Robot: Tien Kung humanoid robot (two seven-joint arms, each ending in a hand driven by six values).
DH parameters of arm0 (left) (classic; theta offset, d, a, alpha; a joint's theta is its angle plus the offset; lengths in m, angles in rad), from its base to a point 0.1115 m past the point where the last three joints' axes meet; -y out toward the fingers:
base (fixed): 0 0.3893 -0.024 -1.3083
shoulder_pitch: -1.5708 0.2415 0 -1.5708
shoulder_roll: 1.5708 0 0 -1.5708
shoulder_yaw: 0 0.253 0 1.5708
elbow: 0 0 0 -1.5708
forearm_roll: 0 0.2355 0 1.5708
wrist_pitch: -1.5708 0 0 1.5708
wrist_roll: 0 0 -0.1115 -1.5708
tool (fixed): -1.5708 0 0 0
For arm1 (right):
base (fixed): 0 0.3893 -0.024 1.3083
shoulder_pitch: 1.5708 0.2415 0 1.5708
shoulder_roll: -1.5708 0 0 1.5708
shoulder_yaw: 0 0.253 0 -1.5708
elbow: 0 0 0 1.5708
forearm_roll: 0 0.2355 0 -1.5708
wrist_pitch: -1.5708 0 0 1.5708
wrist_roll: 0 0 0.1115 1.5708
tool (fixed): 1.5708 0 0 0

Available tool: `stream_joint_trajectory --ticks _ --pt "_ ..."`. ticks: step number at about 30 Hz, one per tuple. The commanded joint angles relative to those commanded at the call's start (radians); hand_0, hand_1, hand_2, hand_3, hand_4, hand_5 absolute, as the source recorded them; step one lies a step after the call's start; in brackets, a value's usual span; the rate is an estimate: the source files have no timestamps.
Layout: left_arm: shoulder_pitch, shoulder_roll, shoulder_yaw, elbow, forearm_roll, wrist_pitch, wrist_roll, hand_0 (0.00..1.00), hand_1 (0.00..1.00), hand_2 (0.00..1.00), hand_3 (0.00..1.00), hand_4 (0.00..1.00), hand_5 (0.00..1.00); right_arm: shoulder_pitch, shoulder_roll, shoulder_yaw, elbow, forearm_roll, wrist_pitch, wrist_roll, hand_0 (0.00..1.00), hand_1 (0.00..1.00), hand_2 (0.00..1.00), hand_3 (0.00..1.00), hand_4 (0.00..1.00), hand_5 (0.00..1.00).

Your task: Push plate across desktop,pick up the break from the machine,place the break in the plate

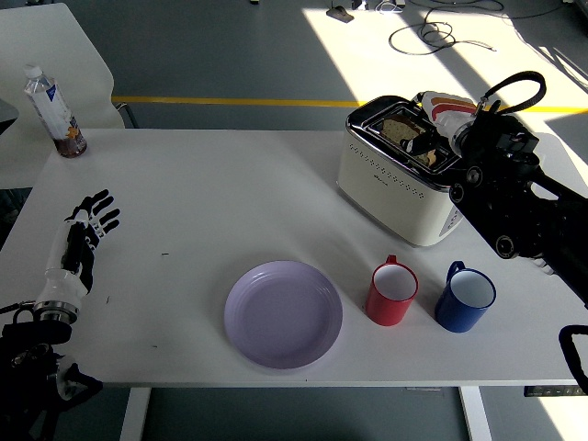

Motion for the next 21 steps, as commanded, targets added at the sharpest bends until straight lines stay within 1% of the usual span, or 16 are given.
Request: stream_joint_trajectory --ticks 3,4,9,10,15,16,21 --pt "0.0 -0.001 0.0 0.0 -0.001 0.001 -0.001 0.783 0.797 0.865 0.81 0.519 0.998 0.007 0.007 -0.005 -0.01 -0.008 -0.006 -0.004 0.597 0.591 0.59 0.727 0.732 0.253" --pt "0.0 -0.001 0.0 0.001 -0.002 0.001 -0.003 0.783 0.796 0.863 0.81 0.525 0.998 0.01 0.011 -0.006 -0.014 -0.014 -0.004 -0.005 0.446 0.484 0.491 0.633 0.687 0.211" --pt "-0.003 -0.002 0.004 0.004 -0.002 0.003 -0.005 0.783 0.796 0.863 0.81 0.525 0.998 0.015 0.021 -0.024 -0.021 0.023 0.001 -0.002 0.446 0.484 0.491 0.633 0.687 0.211" --pt "-0.003 -0.002 0.004 0.004 -0.002 0.004 -0.005 0.781 0.794 0.862 0.812 0.531 0.998 0.014 0.021 -0.026 -0.021 0.026 0.001 -0.001 0.367 0.408 0.459 0.551 0.589 0.126" --pt "-0.002 -0.002 0.002 0.008 -0.002 0.005 -0.007 0.781 0.794 0.862 0.812 0.531 0.998 0.015 0.025 -0.037 -0.018 0.042 0.0 0.0 0.367 0.408 0.459 0.551 0.589 0.126" --pt "-0.002 -0.002 0.002 0.008 -0.003 0.005 -0.006 0.781 0.795 0.861 0.811 0.535 0.998 0.016 0.025 -0.039 -0.019 0.041 -0.003 0.0 0.332 0.393 0.446 0.505 0.506 0.073" --pt "-0.003 -0.001 0.001 0.005 -0.003 0.005 -0.007 0.781 0.795 0.861 0.811 0.535 0.998 0.02 0.026 -0.047 -0.016 0.027 -0.045 -0.01 0.332 0.393 0.446 0.505 0.506 0.073"
